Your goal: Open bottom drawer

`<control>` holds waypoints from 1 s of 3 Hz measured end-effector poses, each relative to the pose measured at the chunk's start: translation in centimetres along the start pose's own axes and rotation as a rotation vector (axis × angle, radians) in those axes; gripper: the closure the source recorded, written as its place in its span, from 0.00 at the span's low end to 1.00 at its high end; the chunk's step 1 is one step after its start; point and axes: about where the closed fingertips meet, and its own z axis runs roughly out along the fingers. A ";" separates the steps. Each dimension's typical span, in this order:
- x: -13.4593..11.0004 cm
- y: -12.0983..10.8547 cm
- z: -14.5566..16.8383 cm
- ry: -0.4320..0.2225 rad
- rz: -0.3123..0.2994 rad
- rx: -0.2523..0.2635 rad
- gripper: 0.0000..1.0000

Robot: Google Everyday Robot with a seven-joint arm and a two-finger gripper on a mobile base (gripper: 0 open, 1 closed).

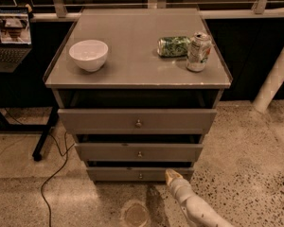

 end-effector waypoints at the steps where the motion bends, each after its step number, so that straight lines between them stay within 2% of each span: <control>1: -1.2 -2.7 3.6 -0.040 0.007 0.066 1.00; 2: -1.2 -2.7 3.6 -0.040 0.007 0.066 1.00; 3: -1.4 -3.6 4.7 -0.058 0.009 0.095 1.00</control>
Offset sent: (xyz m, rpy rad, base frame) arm 0.0607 -0.0266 -0.0197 -0.0326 -0.0354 -0.1015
